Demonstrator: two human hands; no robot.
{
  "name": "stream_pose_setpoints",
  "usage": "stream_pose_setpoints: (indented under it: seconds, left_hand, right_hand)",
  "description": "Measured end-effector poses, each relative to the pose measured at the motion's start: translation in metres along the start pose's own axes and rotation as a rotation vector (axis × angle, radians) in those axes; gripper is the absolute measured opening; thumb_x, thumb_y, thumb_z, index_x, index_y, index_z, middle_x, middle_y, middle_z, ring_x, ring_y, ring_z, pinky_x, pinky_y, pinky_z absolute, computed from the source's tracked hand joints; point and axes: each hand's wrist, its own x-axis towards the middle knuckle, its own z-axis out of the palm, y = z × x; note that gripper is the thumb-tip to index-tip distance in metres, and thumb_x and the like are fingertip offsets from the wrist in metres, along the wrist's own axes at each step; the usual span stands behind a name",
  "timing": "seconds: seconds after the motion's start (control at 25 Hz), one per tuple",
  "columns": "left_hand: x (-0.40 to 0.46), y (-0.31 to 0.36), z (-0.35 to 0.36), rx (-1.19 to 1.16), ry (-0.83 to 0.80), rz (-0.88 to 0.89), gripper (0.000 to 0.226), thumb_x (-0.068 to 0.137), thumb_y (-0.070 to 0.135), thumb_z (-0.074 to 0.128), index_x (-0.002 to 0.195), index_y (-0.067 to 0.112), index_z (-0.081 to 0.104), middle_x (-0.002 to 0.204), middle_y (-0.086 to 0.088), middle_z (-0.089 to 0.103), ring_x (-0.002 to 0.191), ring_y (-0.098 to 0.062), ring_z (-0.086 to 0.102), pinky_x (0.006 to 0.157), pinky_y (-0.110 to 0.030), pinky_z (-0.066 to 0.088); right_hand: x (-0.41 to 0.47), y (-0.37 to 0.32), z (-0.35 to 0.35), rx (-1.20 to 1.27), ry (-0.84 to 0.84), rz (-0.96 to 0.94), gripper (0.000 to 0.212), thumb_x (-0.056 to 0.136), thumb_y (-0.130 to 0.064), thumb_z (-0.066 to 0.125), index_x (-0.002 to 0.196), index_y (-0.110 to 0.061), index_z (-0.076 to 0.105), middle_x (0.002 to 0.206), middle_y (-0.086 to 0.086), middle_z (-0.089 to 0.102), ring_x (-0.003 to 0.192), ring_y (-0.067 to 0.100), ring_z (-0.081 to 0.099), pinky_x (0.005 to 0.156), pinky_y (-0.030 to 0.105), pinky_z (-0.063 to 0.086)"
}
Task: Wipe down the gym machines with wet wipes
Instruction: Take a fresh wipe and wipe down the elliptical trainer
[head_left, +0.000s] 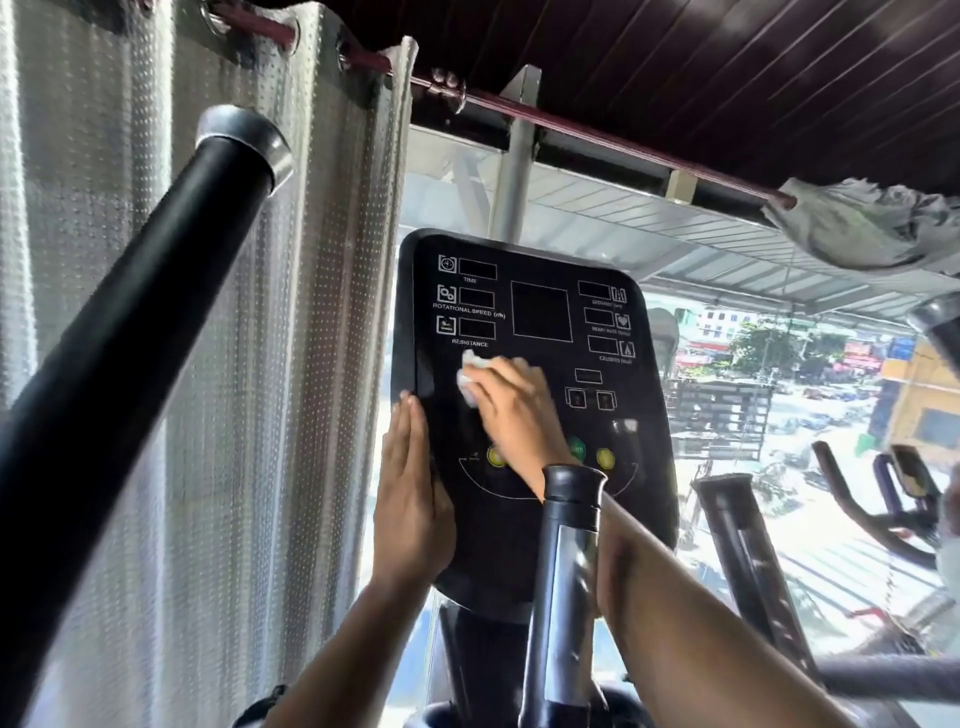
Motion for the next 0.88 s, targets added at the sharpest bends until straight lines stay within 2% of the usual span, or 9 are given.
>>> stream_pose_setpoints:
  seconds: [0.12,0.2,0.28,0.36,0.48,0.56,0.68,0.76,0.88]
  left_hand:
    - [0.004,0.002,0.001,0.043,-0.006,-0.027,0.075,0.094,-0.007,0.027,0.165,0.013,0.012,0.172,-0.001,0.013,0.159,-0.010,0.007,0.129,-0.032,0.012]
    - [0.005,0.008,-0.002,0.053,0.003,-0.062,0.069,0.100,-0.006,0.030,0.165,0.014,0.014,0.171,0.000,0.015,0.157,-0.005,0.008,0.128,-0.025,0.012]
    - [0.011,0.014,-0.005,0.026,0.028,-0.112,0.060,0.106,0.003,0.034,0.164,0.014,0.021,0.169,0.000,0.023,0.153,-0.003,0.016,0.124,-0.016,0.014]
    - [0.023,0.018,-0.010,-0.017,0.057,-0.174,0.055,0.108,0.013,0.032,0.163,0.015,0.025,0.167,0.003,0.027,0.150,-0.001,0.020,0.118,-0.006,0.012]
    - [0.032,0.019,-0.006,0.016,-0.003,-0.149,0.054,0.113,0.018,0.027,0.165,0.017,0.015,0.169,0.011,0.008,0.156,-0.003,0.003,0.129,-0.027,0.005]
    - [0.031,0.016,-0.002,0.079,-0.022,-0.097,0.054,0.113,0.019,0.025,0.165,0.015,0.012,0.171,0.006,0.004,0.159,-0.009,-0.001,0.129,-0.035,0.000]
    - [0.029,0.011,0.001,0.149,-0.030,-0.090,0.059,0.109,0.023,0.021,0.165,0.014,0.008,0.173,-0.001,0.004,0.160,-0.014,-0.003,0.127,-0.034,-0.007]
    - [0.029,0.011,0.002,0.152,-0.030,-0.082,0.060,0.107,0.024,0.021,0.165,0.013,0.007,0.173,-0.002,0.004,0.160,-0.014,-0.004,0.126,-0.031,-0.008]
    - [0.029,0.010,0.002,0.136,-0.025,-0.088,0.058,0.110,0.020,0.023,0.165,0.013,0.009,0.172,0.001,0.004,0.159,-0.012,-0.003,0.126,-0.030,-0.007]
  right_hand:
    - [0.000,0.035,-0.010,-0.137,0.064,0.287,0.023,0.092,-0.010,0.067,0.114,-0.011,0.073,0.107,0.004,0.065,0.092,0.027,0.059,0.081,0.046,0.054]
    - [0.017,0.024,-0.002,-0.043,0.049,0.343,0.023,0.097,-0.014,0.057,0.114,-0.007,0.070,0.113,0.009,0.065,0.103,0.029,0.061,0.091,0.048,0.054]
    - [0.024,-0.016,0.005,0.095,-0.039,0.254,0.020,0.100,-0.018,0.052,0.107,-0.010,0.069,0.117,0.008,0.066,0.109,0.027,0.062,0.097,0.048,0.052]
    - [0.005,-0.043,0.012,0.146,-0.119,0.069,0.024,0.100,-0.012,0.057,0.121,-0.009,0.068,0.124,0.007,0.065,0.113,0.025,0.062,0.099,0.041,0.052]
    - [-0.029,-0.009,0.007,0.052,-0.083,0.144,0.018,0.097,-0.023,0.062,0.109,-0.026,0.074,0.104,0.000,0.068,0.097,0.017,0.062,0.092,0.042,0.049]
    - [-0.041,0.030,-0.009,-0.104,-0.043,0.303,0.012,0.095,-0.019,0.061,0.098,-0.022,0.072,0.103,0.002,0.068,0.095,0.021,0.060,0.089,0.042,0.050]
    - [-0.044,0.070,-0.022,-0.171,0.011,0.473,0.030,0.094,-0.004,0.042,0.113,-0.003,0.065,0.110,0.016,0.061,0.097,0.034,0.055,0.091,0.052,0.052]
    - [-0.022,0.050,-0.012,-0.144,0.015,0.502,0.037,0.091,0.000,0.039,0.120,0.002,0.062,0.119,0.021,0.059,0.104,0.038,0.054,0.096,0.053,0.049]
    - [0.005,0.003,0.004,-0.040,-0.025,0.320,0.035,0.100,-0.016,0.042,0.127,-0.006,0.063,0.130,0.011,0.055,0.111,0.029,0.051,0.096,0.043,0.044]
